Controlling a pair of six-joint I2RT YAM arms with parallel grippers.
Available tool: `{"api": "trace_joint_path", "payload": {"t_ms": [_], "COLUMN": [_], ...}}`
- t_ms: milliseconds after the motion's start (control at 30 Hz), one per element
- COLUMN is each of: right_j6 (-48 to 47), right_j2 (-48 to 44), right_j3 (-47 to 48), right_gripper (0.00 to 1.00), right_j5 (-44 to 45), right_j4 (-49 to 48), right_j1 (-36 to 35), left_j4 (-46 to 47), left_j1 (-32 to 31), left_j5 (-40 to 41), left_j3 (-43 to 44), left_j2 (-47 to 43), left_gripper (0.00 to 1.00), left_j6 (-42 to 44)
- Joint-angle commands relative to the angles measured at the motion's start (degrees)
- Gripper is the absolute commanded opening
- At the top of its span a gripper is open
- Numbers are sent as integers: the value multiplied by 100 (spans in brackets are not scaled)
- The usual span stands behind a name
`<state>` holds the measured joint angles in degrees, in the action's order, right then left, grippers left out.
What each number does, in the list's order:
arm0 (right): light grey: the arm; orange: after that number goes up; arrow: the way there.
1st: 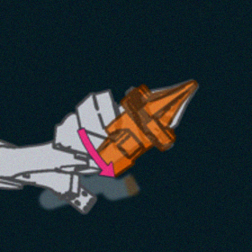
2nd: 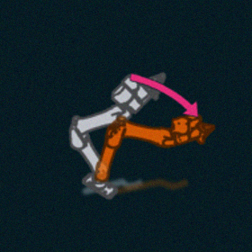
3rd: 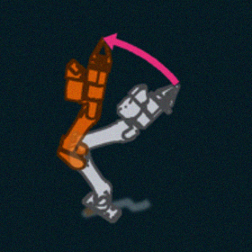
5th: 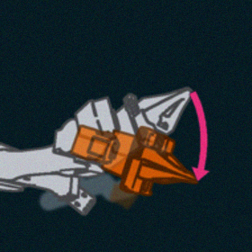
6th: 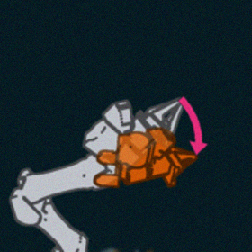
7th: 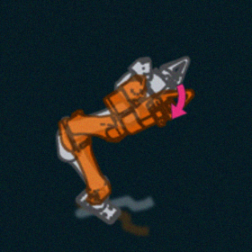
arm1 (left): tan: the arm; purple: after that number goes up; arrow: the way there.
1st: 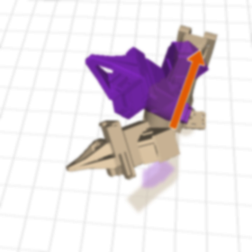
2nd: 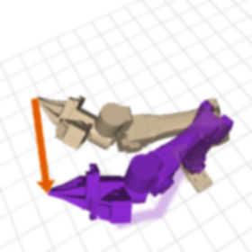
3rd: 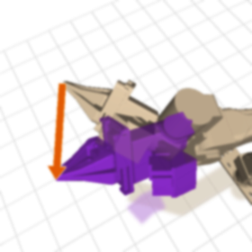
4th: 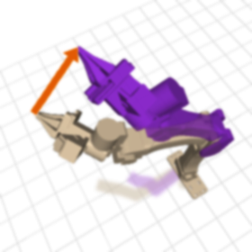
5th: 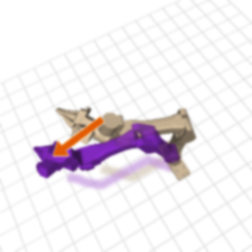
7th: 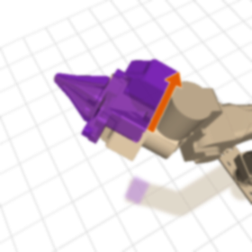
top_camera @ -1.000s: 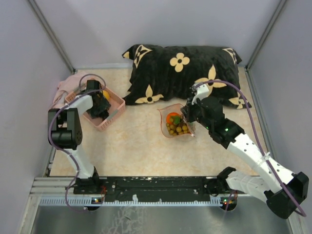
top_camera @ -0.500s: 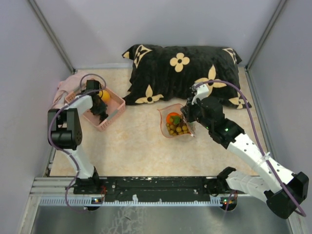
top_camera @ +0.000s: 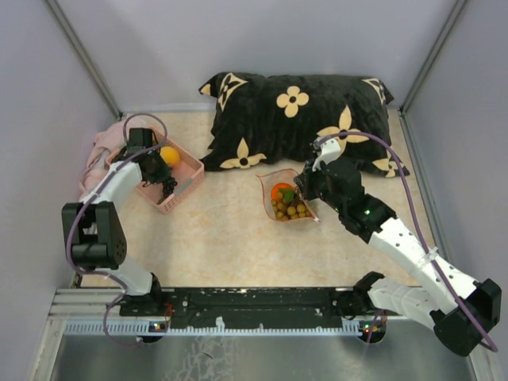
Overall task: Place the food in the zip-top bag and seal the zipper
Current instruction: Pick up the fake fruit from the bin.
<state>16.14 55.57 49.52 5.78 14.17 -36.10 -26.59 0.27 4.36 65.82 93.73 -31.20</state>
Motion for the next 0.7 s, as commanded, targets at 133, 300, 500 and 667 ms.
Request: {"api": "trace_joint_path", "payload": {"t_ms": [133,300,500,667], "right_j6": [226,303,451,567], "right_j2": [-42,-29,5,0], "right_j3": [210,300,363,329], "right_gripper": [0,0,0,0], "right_j5": [9,58,32,-55], "right_j4": [-249,-154,-150,-180], "right_j1": [12,4,6,6], "left_j4": [23,135,341,760], "left_j1": [33,21,-312,-1299], "left_j5": [-592,-1349,-2440,-2593], "left_j3": [-248,-376,-539,-631], "left_j2": [-1169,-1853,-2386,-2886], "left_gripper": [0,0,0,0], "left_j6": [672,1127,1416,1584]}}
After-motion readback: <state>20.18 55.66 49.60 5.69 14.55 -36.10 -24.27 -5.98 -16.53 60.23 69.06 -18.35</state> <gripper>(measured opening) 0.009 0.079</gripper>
